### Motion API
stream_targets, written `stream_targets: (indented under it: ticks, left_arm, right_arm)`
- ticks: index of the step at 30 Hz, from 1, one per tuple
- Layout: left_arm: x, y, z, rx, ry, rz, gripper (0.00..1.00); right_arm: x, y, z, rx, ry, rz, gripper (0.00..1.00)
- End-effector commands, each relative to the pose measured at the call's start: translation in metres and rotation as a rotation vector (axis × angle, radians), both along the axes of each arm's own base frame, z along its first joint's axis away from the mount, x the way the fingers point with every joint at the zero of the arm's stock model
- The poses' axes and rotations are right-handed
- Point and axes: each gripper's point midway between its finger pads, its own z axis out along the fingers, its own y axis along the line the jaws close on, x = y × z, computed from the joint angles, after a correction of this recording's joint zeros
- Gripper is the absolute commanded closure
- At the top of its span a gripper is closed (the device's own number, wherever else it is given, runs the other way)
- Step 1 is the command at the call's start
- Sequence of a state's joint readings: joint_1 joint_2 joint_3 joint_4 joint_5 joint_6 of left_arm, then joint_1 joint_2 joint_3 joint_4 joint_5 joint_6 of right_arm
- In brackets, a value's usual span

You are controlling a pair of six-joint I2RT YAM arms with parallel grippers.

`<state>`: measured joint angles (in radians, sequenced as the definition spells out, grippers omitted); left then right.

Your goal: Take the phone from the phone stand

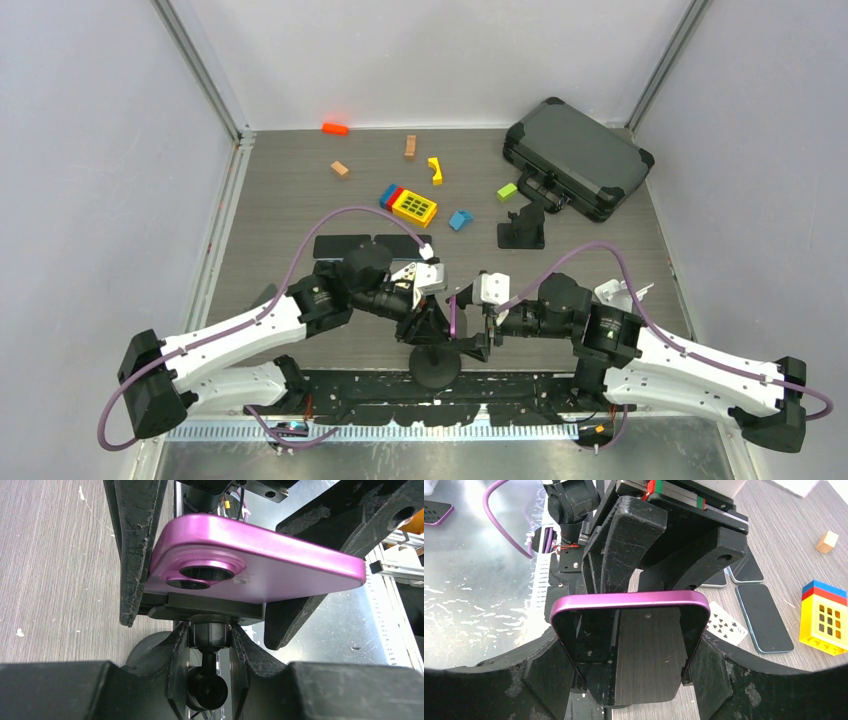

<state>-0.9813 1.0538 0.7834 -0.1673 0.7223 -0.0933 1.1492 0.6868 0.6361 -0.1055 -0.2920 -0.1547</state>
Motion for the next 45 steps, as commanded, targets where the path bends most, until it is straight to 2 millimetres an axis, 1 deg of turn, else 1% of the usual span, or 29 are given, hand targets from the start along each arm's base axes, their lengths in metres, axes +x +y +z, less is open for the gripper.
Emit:
stream_targets:
  ticks: [1,2,3,4,5,6,8,10,14,17,24,26,29,30,31,32,33,34,35,36,37,38,43,44,45]
  left_arm:
    - [0.036,-0.005,0.004,-0.041,-0.157,0.122,1.0]
    - [0.036,-0.005,0.003,-0.04,-0.158,0.122,1.0]
    - [0.036,-0.005,0.003,-0.039,-0.157,0.121,1.0]
    - [0.036,-0.005,0.003,-0.039,-0.157,0.12,1.0]
    - [0.036,-0.006,0.002,-0.039,-0.155,0.118,1.0]
    - [0.036,-0.006,0.002,-0.038,-0.154,0.118,1.0]
    - [0.036,-0.008,0.001,-0.036,-0.151,0.118,1.0]
    - [0.037,-0.008,0.001,-0.033,-0.149,0.119,1.0]
    - [0.04,-0.01,0.0,-0.026,-0.143,0.129,1.0]
    - [0.04,-0.01,-0.001,-0.021,-0.137,0.134,1.0]
    - [0.041,-0.007,-0.001,-0.024,-0.143,0.151,1.0]
    - [0.042,-0.006,-0.001,-0.023,-0.142,0.159,1.0]
    - [0.041,-0.005,-0.004,-0.016,-0.132,0.164,1.0]
    - [0.041,-0.005,-0.004,-0.015,-0.129,0.165,1.0]
    - [0.041,-0.005,-0.004,-0.013,-0.126,0.165,1.0]
    - [0.04,-0.004,-0.005,-0.009,-0.124,0.165,1.0]
    - [0.04,-0.004,-0.005,-0.007,-0.124,0.166,1.0]
    - [0.04,-0.004,-0.005,-0.005,-0.125,0.167,1.0]
    - [0.041,-0.003,-0.004,-0.009,-0.129,0.169,1.0]
    - [0.041,-0.003,-0.004,-0.011,-0.132,0.168,1.0]
    - [0.04,-0.004,-0.004,-0.013,-0.133,0.165,1.0]
    - [0.04,-0.004,-0.004,-0.013,-0.132,0.164,1.0]
    - [0.042,-0.004,-0.006,-0.003,-0.131,0.173,1.0]
    - [0.043,-0.004,-0.006,-0.002,-0.132,0.177,1.0]
    - [0.044,-0.004,-0.006,-0.003,-0.135,0.181,1.0]
  right_arm:
    - [-0.011,0.006,0.037,0.152,0.111,-0.002,0.77]
    - [-0.01,0.004,0.033,0.134,0.122,-0.015,0.76]
    - [-0.01,0.002,0.034,0.136,0.129,-0.022,0.7]
    - [-0.008,0.0,0.035,0.139,0.133,-0.037,0.67]
    - [-0.008,-0.001,0.036,0.142,0.141,-0.044,0.57]
    - [-0.008,-0.002,0.038,0.147,0.143,-0.045,0.37]
    - [-0.012,-0.004,0.042,0.153,0.147,-0.029,0.21]
    - [-0.015,-0.005,0.044,0.147,0.144,-0.013,0.15]
    - [-0.022,-0.005,0.047,0.127,0.136,0.031,0.08]
    - [-0.022,-0.005,0.048,0.124,0.127,0.033,0.06]
    - [-0.018,-0.007,0.036,0.075,0.068,0.029,0.04]
    - [-0.015,-0.009,0.033,0.066,0.045,0.016,0.06]
    - [-0.009,-0.011,0.029,0.062,0.005,-0.011,0.19]
    - [-0.008,-0.012,0.029,0.063,-0.003,-0.012,0.21]
    - [-0.008,-0.012,0.029,0.064,-0.017,-0.011,0.27]
    - [-0.008,-0.013,0.03,0.065,-0.024,-0.01,0.34]
    - [-0.006,-0.013,0.03,0.063,-0.038,-0.013,0.5]
    - [-0.004,-0.013,0.032,0.064,-0.043,-0.023,0.6]
    - [-0.004,-0.013,0.033,0.062,-0.045,-0.026,0.77]
    - [-0.003,-0.013,0.034,0.058,-0.045,-0.029,0.84]
    - [-0.003,-0.013,0.034,0.055,-0.049,-0.028,0.94]
    - [-0.003,-0.014,0.035,0.051,-0.049,-0.029,0.98]
    - [0.0,-0.016,0.04,0.056,-0.043,-0.05,1.0]
    - [0.0,-0.016,0.042,0.058,-0.045,-0.055,0.99]
    - [0.001,-0.017,0.042,0.059,-0.045,-0.06,0.94]
